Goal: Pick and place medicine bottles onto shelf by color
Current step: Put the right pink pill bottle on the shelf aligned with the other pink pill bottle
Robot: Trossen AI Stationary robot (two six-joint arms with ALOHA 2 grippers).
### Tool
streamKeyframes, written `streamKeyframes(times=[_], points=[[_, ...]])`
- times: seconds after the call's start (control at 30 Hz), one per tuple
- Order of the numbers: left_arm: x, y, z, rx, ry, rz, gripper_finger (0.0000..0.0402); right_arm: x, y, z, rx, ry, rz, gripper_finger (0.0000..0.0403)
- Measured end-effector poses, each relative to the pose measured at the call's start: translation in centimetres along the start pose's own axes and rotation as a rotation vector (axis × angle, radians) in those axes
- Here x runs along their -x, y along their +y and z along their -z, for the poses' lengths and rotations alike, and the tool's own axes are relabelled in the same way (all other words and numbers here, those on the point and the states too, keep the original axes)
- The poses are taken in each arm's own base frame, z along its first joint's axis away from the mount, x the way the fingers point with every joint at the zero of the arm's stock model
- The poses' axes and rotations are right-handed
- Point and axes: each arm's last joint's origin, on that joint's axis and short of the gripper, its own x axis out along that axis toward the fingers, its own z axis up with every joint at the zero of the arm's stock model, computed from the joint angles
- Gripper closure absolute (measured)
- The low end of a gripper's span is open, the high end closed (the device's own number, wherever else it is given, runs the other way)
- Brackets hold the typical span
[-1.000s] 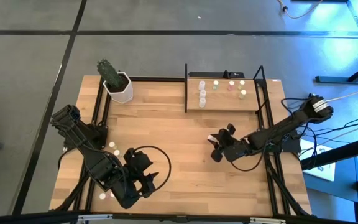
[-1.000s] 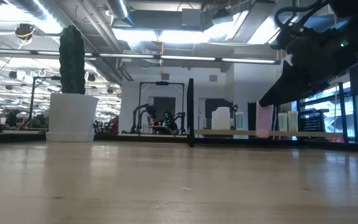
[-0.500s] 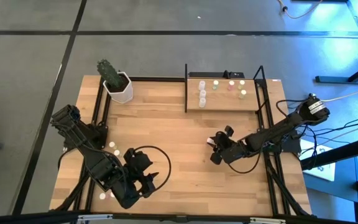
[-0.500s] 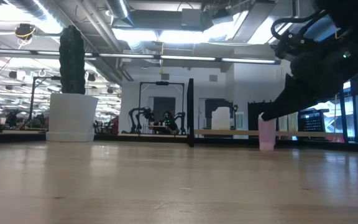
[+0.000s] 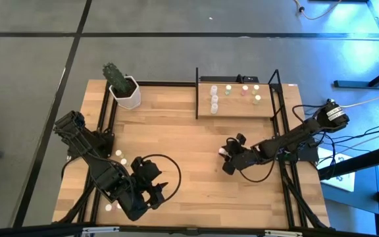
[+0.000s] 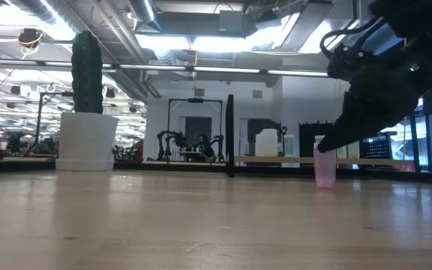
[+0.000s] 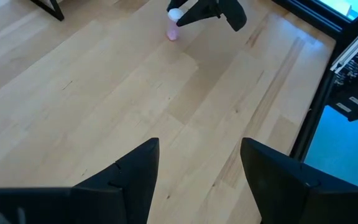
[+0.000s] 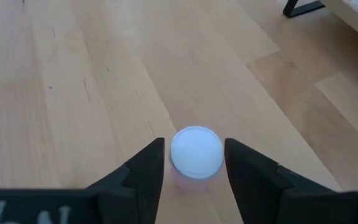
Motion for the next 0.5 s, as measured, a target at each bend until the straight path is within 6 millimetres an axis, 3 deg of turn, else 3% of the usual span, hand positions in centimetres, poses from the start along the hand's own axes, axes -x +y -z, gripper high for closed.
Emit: streamKeyframes(times=[0.5], points=[[0.00, 0.00, 0.00, 0.000, 0.000, 0.000, 0.0182, -0.07, -0.06, -0.04, 0.021, 0.008, -0.007, 0.0162]])
